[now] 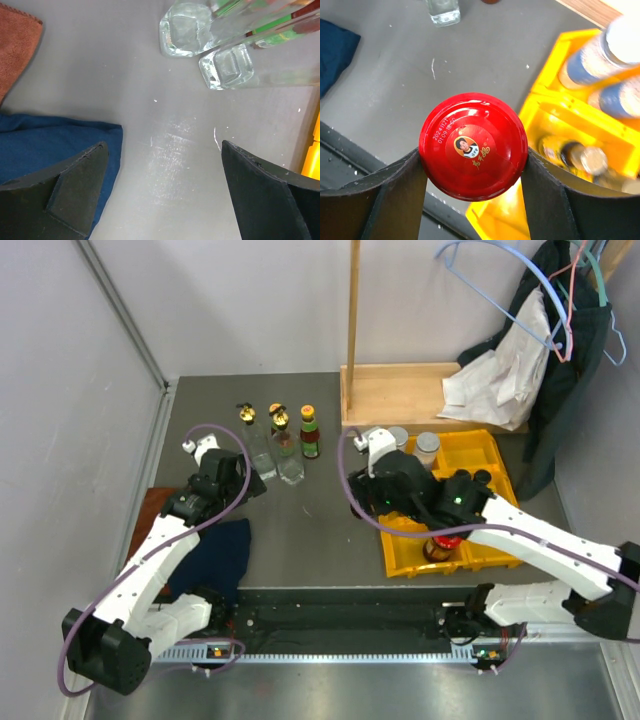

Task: Organize the condiment bottles
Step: Pick up the bottle from the center of the board, then place the bottle in the storage box.

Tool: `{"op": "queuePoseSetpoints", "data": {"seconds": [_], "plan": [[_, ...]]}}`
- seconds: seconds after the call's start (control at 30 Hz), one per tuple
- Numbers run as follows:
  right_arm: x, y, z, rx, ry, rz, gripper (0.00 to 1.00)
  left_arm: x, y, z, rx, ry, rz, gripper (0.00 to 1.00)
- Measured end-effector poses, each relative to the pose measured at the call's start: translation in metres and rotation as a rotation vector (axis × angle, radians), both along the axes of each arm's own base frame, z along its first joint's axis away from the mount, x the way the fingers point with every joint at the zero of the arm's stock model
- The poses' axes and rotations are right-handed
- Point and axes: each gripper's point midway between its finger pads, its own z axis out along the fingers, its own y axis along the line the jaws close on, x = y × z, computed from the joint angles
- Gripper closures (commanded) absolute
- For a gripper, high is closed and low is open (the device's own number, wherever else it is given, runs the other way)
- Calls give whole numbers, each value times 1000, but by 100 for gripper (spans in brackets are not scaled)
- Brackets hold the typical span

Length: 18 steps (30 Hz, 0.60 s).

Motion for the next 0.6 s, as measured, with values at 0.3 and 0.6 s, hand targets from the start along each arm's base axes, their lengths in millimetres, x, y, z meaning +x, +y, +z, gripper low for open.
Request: {"op": "queuePoseSetpoints", "data": {"seconds": [0.3, 0.6], "plan": [[-33, -56, -7, -18, 43, -42, 100, 1, -4, 1, -15, -5, -13, 1], [-47, -86, -27, -56, 73, -86, 100, 4, -9, 4, -36, -18, -27, 1]]}}
